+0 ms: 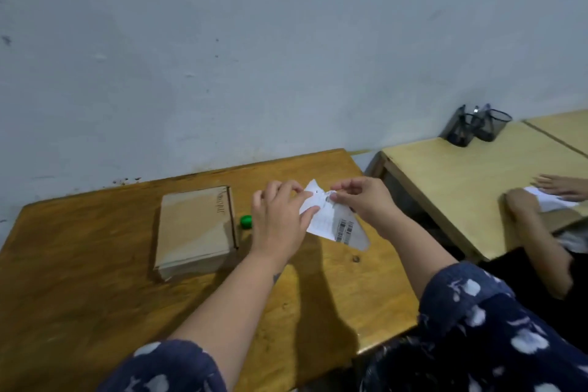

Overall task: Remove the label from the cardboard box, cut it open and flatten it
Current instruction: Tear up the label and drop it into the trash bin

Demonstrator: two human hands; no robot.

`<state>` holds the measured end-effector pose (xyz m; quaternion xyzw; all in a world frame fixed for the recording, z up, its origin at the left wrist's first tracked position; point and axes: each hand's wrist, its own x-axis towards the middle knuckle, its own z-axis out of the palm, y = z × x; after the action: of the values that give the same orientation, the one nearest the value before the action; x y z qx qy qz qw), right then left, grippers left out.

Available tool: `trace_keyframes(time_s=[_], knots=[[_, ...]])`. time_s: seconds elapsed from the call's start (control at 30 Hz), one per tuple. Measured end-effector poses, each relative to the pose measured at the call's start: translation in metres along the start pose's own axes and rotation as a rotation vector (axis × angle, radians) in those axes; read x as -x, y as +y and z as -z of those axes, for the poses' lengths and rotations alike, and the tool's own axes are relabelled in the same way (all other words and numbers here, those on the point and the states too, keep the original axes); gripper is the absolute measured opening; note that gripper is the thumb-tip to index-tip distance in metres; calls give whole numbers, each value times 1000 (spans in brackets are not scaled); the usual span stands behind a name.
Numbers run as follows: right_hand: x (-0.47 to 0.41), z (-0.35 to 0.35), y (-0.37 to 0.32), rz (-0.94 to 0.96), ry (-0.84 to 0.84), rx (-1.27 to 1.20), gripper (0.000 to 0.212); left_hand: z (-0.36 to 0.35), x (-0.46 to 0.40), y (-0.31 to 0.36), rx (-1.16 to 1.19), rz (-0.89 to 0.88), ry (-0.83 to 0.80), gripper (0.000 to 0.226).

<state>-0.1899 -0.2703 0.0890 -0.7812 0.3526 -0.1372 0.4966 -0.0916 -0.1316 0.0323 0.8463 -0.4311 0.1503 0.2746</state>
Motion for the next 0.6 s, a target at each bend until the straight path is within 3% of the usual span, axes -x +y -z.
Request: trace_keyframes(time_s=[0.13,0.27,0.37,0.6], knots=[[33,43,35,-11,-38,-43,6,-12,13,46,139,24,-163,20],[72,86,84,48,0,117,12,-24,40,98,244,-73,-238,18],[107,116,115,90,-89,201,19,-33,72,146,240,-59,-310,20],[185,169,180,98,-113,352,7,-56,146,239,268,-77,-326,14]])
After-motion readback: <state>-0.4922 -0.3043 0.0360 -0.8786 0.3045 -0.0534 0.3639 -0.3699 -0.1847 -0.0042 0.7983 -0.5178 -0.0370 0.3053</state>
